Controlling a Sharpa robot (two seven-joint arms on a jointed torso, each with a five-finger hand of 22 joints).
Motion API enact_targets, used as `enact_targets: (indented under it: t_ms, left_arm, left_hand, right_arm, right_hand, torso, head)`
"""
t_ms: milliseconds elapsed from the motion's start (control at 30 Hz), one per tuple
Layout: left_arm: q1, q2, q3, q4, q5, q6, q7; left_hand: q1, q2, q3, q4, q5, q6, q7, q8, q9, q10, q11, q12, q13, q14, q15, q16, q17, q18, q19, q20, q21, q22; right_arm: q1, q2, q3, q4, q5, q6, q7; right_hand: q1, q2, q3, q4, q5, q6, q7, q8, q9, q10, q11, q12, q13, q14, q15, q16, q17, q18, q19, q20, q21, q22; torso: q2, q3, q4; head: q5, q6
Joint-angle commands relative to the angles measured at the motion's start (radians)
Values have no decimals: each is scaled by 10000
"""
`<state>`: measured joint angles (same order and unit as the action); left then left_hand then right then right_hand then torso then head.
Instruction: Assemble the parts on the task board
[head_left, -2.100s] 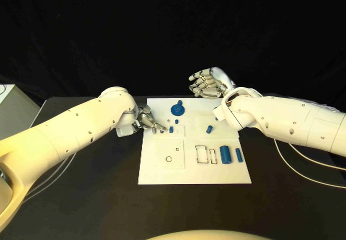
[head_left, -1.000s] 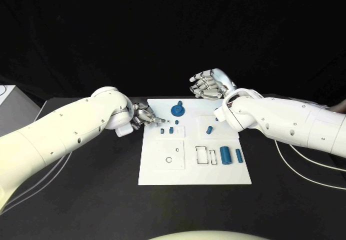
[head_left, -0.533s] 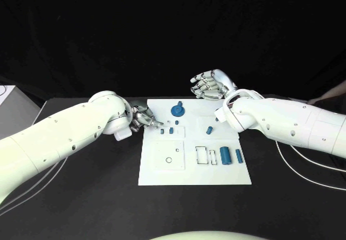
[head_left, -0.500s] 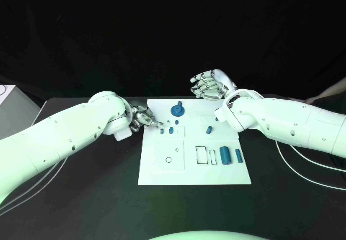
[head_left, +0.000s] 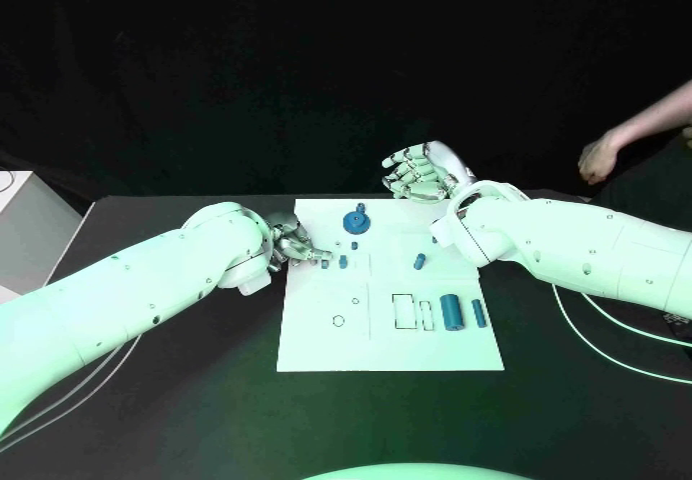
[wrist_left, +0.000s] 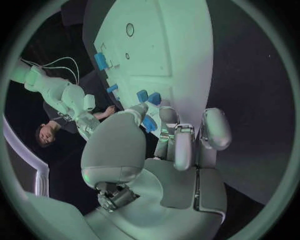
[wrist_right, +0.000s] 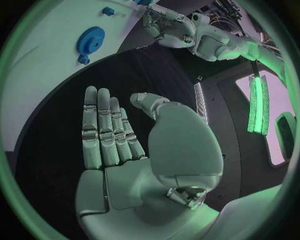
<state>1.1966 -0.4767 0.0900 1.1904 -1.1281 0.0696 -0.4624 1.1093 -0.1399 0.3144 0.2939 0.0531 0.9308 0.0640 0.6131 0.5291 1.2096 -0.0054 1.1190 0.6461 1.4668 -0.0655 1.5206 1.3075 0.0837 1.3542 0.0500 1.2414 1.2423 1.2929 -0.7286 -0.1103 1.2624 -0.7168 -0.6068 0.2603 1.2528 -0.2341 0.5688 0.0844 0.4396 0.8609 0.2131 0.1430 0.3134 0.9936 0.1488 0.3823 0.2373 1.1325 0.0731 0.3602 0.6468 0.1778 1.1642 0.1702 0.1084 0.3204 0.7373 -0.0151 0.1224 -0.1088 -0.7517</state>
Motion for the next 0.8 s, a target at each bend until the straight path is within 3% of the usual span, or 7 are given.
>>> enact_targets:
  t_ms: [33,267,500,700,800]
  left_arm:
    - [-78,25,6,130,-673,-419,-204]
    - [-247,-2,4,387,-1027,-698,-227]
    - [-325,-23,4,556,-1087,-830,-204]
    - [-349,-32,4,627,-1124,-839,-227]
    - [-354,-34,4,617,-1131,-755,-248]
  left_hand:
    - [-142,1,-120,9,-15,5,54,-35,-4,-58,27,0,-30,665,57,-52,1560,113,-11,14,-43,-22]
    - [-291,26,-214,11,-12,-4,52,-28,1,-82,27,-11,-74,650,56,-76,1516,116,-14,13,-56,-34]
    - [-176,104,-166,-21,-2,5,27,-3,13,-58,7,26,-31,665,44,-56,1552,110,9,7,-33,-12]
    - [516,78,250,-37,0,-25,-9,34,25,-69,-32,57,-46,672,8,-51,1555,109,27,-26,-35,-14]
    - [1110,-37,841,-70,0,-51,-42,46,19,-106,-67,48,-88,670,-23,-55,1546,110,27,-55,-47,-23]
  right_arm:
    - [-5,-4,6,6,-9,107,129]
    - [-7,-12,6,8,-9,114,127]
    - [-9,-13,6,5,-8,132,121]
    - [-10,-15,6,7,-5,144,118]
    - [-11,-17,6,8,-5,146,117]
  right_hand:
    - [-73,49,-49,-12,69,-32,74,40,-10,23,-55,-66,-9,76,-10,-48,-15,43,90,13,-36,-8]
    - [-73,45,-52,-15,70,-40,77,37,-12,19,-52,-70,-21,73,-8,-58,-18,42,91,15,-42,-19]
    - [-73,45,-52,-15,70,-40,77,37,-12,19,-52,-70,-21,73,-8,-58,-18,42,91,15,-42,-19]
    - [-73,45,-52,-15,70,-40,77,37,-12,19,-52,-70,-21,73,-8,-58,-18,42,91,15,-42,-19]
    - [-74,48,-53,-16,71,-47,80,36,-14,19,-49,-74,-43,75,-4,-73,-21,41,95,16,-52,-39]
  torso:
    - [0,7,-1]
    - [-3,14,-3]
    - [4,14,-6]
    - [2,7,-6]
    - [0,8,-5]
  head:
    - [-8,-10]
    - [-4,-16]
    - [-2,-10]
    - [1,-12]
    - [-3,-9]
